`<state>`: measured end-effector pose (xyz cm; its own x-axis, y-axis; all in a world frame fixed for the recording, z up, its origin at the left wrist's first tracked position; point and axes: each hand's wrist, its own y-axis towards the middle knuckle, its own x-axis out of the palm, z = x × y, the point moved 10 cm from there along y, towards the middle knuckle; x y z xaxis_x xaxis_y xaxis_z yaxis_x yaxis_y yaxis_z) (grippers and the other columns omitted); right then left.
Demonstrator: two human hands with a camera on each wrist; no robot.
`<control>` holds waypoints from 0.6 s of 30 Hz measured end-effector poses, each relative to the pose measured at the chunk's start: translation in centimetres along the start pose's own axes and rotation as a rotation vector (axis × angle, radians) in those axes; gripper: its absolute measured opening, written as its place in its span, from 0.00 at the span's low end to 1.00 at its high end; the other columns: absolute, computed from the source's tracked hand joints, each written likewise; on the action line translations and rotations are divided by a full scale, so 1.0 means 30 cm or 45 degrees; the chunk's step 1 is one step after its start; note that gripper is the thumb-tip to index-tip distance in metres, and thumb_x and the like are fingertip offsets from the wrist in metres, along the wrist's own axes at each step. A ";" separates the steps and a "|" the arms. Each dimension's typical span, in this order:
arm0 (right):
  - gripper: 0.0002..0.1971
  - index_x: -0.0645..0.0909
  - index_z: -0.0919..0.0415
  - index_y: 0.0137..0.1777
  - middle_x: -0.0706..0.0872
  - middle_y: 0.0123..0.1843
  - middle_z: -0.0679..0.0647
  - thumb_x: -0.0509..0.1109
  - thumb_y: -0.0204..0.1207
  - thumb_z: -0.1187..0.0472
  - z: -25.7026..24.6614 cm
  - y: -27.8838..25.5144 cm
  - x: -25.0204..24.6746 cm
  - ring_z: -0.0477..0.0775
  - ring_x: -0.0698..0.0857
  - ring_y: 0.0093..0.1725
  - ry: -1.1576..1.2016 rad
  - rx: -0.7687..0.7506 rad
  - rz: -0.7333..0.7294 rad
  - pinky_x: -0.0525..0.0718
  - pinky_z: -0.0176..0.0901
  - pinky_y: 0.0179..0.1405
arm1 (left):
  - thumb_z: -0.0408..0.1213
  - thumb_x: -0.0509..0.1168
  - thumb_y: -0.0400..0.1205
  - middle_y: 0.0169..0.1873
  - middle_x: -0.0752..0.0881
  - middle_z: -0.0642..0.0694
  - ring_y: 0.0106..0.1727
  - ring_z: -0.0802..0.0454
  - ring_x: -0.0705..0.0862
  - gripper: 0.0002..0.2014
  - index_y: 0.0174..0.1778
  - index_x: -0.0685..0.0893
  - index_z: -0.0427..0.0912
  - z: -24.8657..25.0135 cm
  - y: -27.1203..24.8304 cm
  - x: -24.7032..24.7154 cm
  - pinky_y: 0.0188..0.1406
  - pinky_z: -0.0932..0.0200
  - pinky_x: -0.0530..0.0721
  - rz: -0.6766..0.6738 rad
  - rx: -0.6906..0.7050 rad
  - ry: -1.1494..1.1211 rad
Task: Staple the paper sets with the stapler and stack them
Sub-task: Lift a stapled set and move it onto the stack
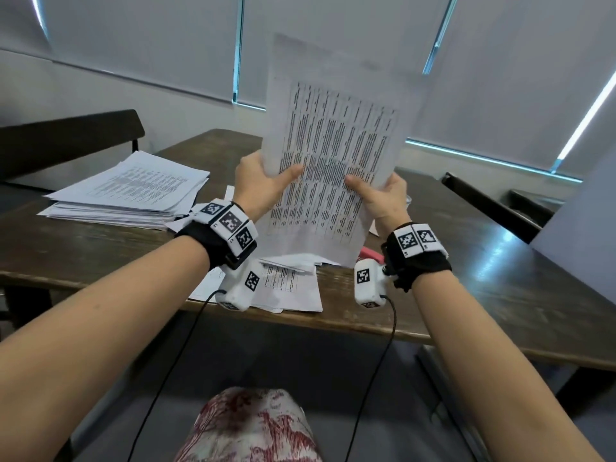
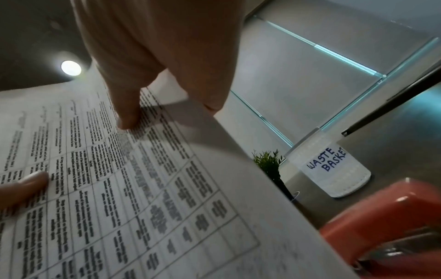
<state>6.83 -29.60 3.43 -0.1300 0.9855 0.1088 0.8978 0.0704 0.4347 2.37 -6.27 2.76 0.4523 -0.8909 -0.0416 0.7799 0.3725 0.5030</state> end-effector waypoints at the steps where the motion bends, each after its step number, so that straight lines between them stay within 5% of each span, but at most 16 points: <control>1: 0.12 0.82 0.64 0.50 0.92 0.39 0.47 0.76 0.71 0.76 -0.006 0.004 -0.006 0.45 0.91 0.43 -0.005 -0.017 0.019 0.88 0.37 0.39 | 0.47 0.78 0.73 0.46 0.90 0.53 0.50 0.56 0.89 0.15 0.52 0.85 0.49 0.021 0.000 0.007 0.53 0.55 0.87 -0.003 0.020 0.000; 5: 0.14 0.82 0.63 0.57 0.91 0.52 0.55 0.78 0.72 0.66 0.115 -0.004 -0.016 0.52 0.90 0.52 -0.278 0.132 -0.066 0.89 0.53 0.55 | 0.45 0.75 0.77 0.47 0.90 0.41 0.48 0.49 0.87 0.12 0.50 0.85 0.42 -0.067 -0.015 0.024 0.53 0.49 0.87 0.023 -0.086 0.159; 7: 0.09 0.81 0.55 0.50 0.89 0.54 0.58 0.77 0.74 0.61 0.194 -0.028 -0.018 0.57 0.89 0.55 -0.571 0.211 -0.140 0.86 0.60 0.59 | 0.44 0.74 0.78 0.47 0.89 0.37 0.48 0.45 0.87 0.14 0.50 0.85 0.36 -0.167 -0.044 0.028 0.53 0.46 0.87 0.023 -0.206 0.257; 12: 0.04 0.82 0.61 0.48 0.89 0.52 0.58 0.73 0.78 0.61 0.226 -0.021 0.000 0.57 0.89 0.52 -0.735 0.229 -0.234 0.88 0.54 0.54 | 0.44 0.71 0.80 0.48 0.88 0.39 0.52 0.41 0.87 0.15 0.54 0.85 0.35 -0.246 -0.084 0.012 0.51 0.53 0.84 0.011 -0.313 0.343; 16: 0.24 0.81 0.62 0.42 0.86 0.37 0.58 0.57 0.86 0.43 0.276 0.056 -0.047 0.56 0.84 0.34 -0.543 0.544 -0.121 0.84 0.50 0.37 | 0.43 0.71 0.80 0.51 0.89 0.39 0.54 0.40 0.87 0.15 0.55 0.84 0.35 -0.208 -0.034 -0.037 0.56 0.48 0.86 -0.043 -0.267 0.490; 18: 0.33 0.84 0.64 0.44 0.88 0.42 0.61 0.46 0.87 0.40 0.282 0.103 -0.093 0.59 0.85 0.40 -0.930 0.546 -0.127 0.82 0.51 0.51 | 0.44 0.73 0.79 0.48 0.89 0.40 0.52 0.40 0.87 0.15 0.54 0.85 0.37 -0.215 -0.019 -0.074 0.54 0.46 0.87 -0.077 -0.284 0.525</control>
<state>13.53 -30.82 -3.10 -0.0451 0.8133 -0.5801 0.9974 0.0694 0.0197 3.71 -2.84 -3.01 0.5019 -0.7518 -0.4277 0.8638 0.4099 0.2930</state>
